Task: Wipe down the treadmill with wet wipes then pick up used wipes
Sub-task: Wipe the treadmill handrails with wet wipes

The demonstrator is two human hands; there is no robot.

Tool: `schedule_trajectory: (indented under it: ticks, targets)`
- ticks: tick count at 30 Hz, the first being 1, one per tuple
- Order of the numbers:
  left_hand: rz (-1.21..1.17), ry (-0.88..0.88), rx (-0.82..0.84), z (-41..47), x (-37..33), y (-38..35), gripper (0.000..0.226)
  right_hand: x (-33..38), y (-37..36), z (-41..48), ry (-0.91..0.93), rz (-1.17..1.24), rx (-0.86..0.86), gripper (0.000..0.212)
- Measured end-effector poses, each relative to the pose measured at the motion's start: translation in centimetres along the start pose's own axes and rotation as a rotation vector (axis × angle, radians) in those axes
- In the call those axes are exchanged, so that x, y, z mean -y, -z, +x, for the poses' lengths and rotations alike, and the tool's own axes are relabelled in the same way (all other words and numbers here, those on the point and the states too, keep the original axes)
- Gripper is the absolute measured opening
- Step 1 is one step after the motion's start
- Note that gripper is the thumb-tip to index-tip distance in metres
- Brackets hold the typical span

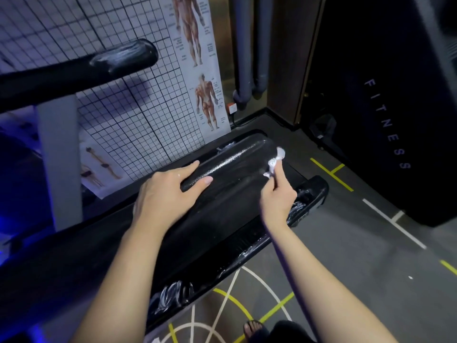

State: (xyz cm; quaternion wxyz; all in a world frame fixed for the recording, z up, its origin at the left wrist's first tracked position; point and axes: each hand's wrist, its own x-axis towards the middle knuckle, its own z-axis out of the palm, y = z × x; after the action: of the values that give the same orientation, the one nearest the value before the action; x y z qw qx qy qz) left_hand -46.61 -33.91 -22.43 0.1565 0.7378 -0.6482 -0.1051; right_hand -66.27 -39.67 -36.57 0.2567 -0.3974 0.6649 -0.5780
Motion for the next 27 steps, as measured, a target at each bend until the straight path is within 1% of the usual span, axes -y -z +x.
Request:
schedule_trajectory:
  ticks: [2,3,4,6,8,9,10,11,12,13,14,15,16,17,18,20,22,23,24,25,26,27]
  targets:
    - [-0.002,-0.005,-0.012,-0.2,0.1,0.0,0.059,-0.6,1.6,0.5,-0.149,-0.113,0.041,0.05]
    - [-0.006,-0.003,-0.017,-0.2,0.2,0.0,0.059,-0.5,2.5,0.5,-0.15,-0.105,0.045,0.049]
    - [-0.013,0.002,-0.021,-0.2,0.3,-0.1,0.058,-0.3,3.2,0.3,-0.093,-0.064,0.034,0.05]
    - [-0.034,0.012,-0.021,-0.1,0.5,0.0,0.057,0.8,3.6,-0.7,0.123,-0.001,0.055,0.06]
    - [-0.045,0.014,-0.018,-0.1,0.5,0.2,0.055,1.5,2.8,-1.6,0.39,0.032,0.16,0.07]
    - [-0.042,0.011,-0.017,-0.1,0.4,0.3,0.054,1.7,2.2,-1.8,0.487,0.015,0.207,0.074]
    - [-0.029,0.003,-0.014,-0.1,0.5,0.3,0.052,1.5,1.7,-1.9,0.542,-0.022,0.233,0.076]
    - [-0.014,-0.006,-0.016,-0.2,0.5,0.3,0.05,1.0,1.3,-2.1,0.551,-0.056,0.239,0.077]
    - [-0.006,-0.014,-0.023,-0.3,0.6,0.3,0.048,0.4,1.2,-2.5,0.506,-0.062,0.237,0.074]
    - [-0.023,-0.023,-0.035,-0.3,0.7,0.3,0.045,0.4,1.4,-3.3,0.381,-0.048,0.234,0.067]
    - [-0.075,-0.034,-0.061,-0.5,0.9,0.4,0.041,0.6,1.8,-4.4,0.253,-0.035,0.241,0.056]
    - [-0.141,-0.05,-0.096,-1.0,1.1,0.6,0.038,0.7,2.2,-5.7,0.186,-0.052,0.273,0.044]
    - [-0.189,-0.086,-0.151,-1.6,1.5,0.7,0.036,1.2,2.6,-7.2,0.183,-0.061,0.32,0.035]
    - [-0.193,-0.136,-0.224,-2.4,2.0,0.9,0.034,1.8,3.1,-8.5,0.21,-0.046,0.364,0.029]
    - [-0.16,-0.178,-0.303,-3.3,2.7,1.1,0.032,2.2,3.4,-9.3,0.243,-0.008,0.377,0.028]
    - [-0.09,-0.204,-0.423,-5.0,4.6,1.3,0.028,3.2,2.9,-9.3,0.26,0.033,0.325,0.029]
    - [-0.036,-0.192,-0.476,-6.3,6.5,1.7,0.026,3.7,1.0,-9.0,0.216,0.057,0.226,0.038]
    - [-0.016,-0.185,-0.493,-6.9,7.5,2.0,0.025,3.9,-0.1,-9.5,0.217,0.056,0.194,0.047]
    - [0.002,-0.181,-0.503,-7.3,8.3,2.3,0.024,4.2,-0.8,-10.7,0.261,0.064,0.192,0.053]
    - [0.023,-0.184,-0.506,-7.6,9.2,2.6,0.025,4.0,-1.3,-12.3,0.341,0.077,0.224,0.055]
    - [0.041,-0.186,-0.505,-7.9,10.0,2.9,0.026,3.6,-1.4,-14.2,0.437,0.097,0.3,0.054]
    - [0.057,-0.185,-0.506,-8.3,10.7,3.2,0.027,3.2,-1.1,-16.2,0.53,0.126,0.419,0.051]
